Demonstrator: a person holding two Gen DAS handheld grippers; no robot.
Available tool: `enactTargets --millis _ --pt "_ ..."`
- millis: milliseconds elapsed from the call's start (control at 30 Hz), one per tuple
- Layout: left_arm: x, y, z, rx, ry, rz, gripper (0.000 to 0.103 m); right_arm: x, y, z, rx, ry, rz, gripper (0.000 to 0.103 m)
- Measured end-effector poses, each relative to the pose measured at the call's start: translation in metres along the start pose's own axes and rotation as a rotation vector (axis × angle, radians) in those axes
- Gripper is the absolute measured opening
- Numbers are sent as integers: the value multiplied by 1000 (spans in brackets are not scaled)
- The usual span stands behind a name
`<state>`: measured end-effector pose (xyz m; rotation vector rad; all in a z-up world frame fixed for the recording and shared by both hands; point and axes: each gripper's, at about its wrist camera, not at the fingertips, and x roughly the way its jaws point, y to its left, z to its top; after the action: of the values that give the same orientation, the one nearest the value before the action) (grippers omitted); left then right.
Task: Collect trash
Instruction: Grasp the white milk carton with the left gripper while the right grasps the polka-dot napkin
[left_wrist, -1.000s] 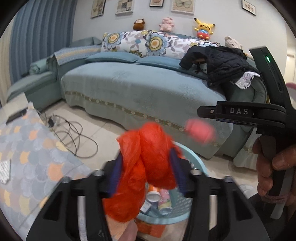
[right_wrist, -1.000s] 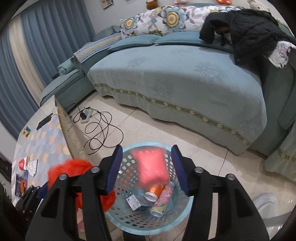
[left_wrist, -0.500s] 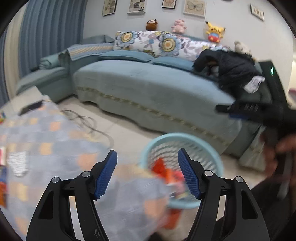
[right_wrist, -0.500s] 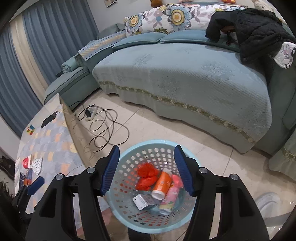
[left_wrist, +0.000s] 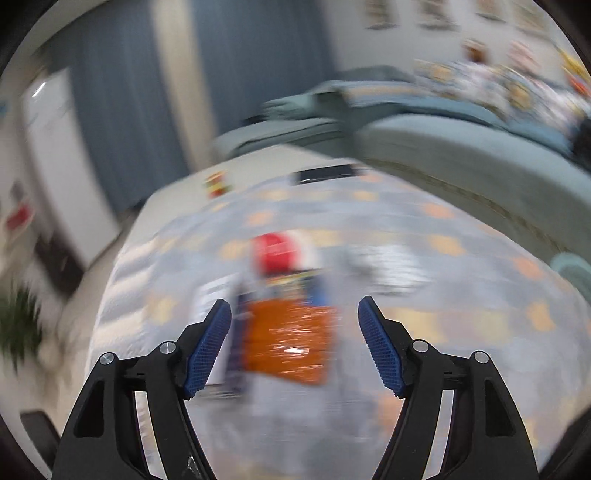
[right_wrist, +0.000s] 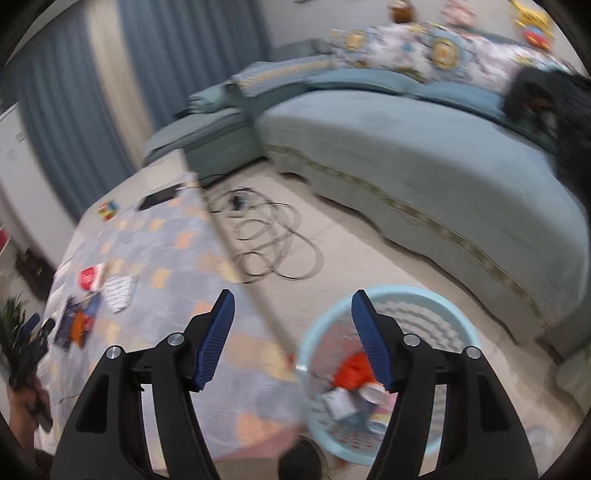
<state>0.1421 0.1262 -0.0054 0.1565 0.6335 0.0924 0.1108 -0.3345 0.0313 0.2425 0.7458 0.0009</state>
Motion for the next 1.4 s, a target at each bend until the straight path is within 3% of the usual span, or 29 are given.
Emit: enactTargets --millis 133,300,400,600,900,1100,1267,1367,1400 --pt "12 53 3 -123 2 12 70 8 70 9 -117 -41 98 65" --pt "29 72 -7 -149 43 26 70 15 160 9 -257 -107 193 67" --pt "33 79 -16 -170 52 21 70 27 219 6 -359 -158 232 74" --pt "39 76 -26 -123 63 32 70 91 292 0 -458 -55 264 74" --pt "69 92 -24 -263 132 -4 70 180 321 -23 -568 53 187 74" --pt "79 88 -25 -234 154 22 70 222 346 -39 -670 86 153 74" --pt "94 87 -36 -241 223 8 69 250 355 -40 -647 147 55 74" --pt "98 87 -39 -241 236 12 68 257 353 -39 -609 185 41 73" --pt "97 88 -38 -246 235 8 66 257 353 -37 -609 194 41 65"
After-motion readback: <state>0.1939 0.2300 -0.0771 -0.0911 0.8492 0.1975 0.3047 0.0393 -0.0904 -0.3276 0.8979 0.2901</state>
